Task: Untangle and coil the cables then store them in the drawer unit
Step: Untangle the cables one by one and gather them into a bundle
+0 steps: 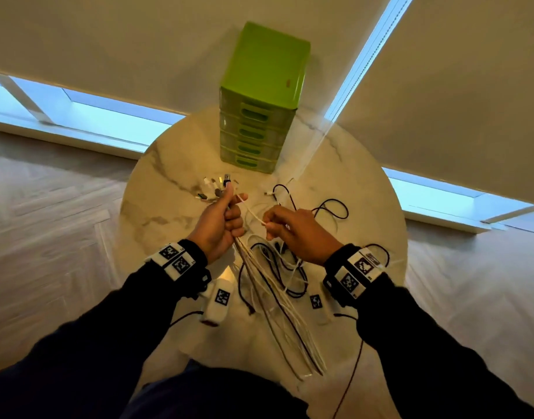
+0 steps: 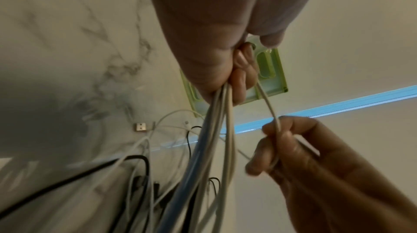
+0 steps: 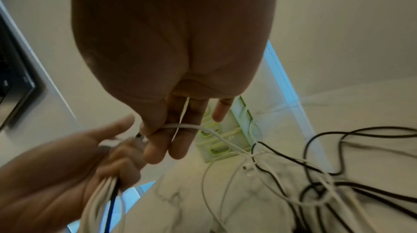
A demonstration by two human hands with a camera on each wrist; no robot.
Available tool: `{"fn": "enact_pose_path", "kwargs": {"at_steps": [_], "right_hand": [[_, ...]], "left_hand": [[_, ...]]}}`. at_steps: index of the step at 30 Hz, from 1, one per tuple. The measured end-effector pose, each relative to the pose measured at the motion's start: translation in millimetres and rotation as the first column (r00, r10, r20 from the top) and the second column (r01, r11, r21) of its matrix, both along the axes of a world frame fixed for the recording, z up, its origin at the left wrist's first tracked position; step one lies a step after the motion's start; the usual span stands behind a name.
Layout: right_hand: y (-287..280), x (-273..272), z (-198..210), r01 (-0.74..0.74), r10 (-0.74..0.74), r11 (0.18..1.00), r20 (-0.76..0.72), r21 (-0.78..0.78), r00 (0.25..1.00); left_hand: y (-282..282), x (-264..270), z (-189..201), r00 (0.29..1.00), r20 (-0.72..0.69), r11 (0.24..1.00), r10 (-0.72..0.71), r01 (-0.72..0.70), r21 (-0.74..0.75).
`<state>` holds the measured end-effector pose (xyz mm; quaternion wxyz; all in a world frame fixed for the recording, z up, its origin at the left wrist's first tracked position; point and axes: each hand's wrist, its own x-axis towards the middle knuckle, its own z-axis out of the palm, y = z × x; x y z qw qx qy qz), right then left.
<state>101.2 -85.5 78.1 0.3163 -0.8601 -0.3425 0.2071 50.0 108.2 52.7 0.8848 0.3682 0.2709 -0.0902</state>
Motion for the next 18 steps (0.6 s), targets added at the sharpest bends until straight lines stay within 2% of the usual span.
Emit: {"fn": "enact_pose_path", "kwargs": {"at_steps": [4,9,11,15,18], "right_hand": [[-24,-33,-4,0.01,-0.01,1.0,0.048,-0.005,0.999],[-16,-61,8,0.102,-0.093,0.992,-0.12,0.077,0.988],[-15,-68,11,0.165,-0.148,0.98,-0.144,0.112,0.978],[-25,-73,23,0.401,-0.393,0.893,-0.079,0.206,0.916],[-32,-74,38,0.369,-0.375,0.915,0.011,0.166,0.927]], "left_hand": [[-16,-5,14,0.99,0.104,0.991,-0.1,0.09,0.096],[-36,-20,29,0.948,0.141,0.93,-0.286,0.239,0.281],[-43,-23,34,0.945,0.135,0.928,-0.299,0.255,0.272],[-47,-24,42,0.965,0.108,0.961,-0.24,0.22,0.164],[-48,-28,44,0.958,0.151,0.96,-0.245,0.218,0.177]]}}
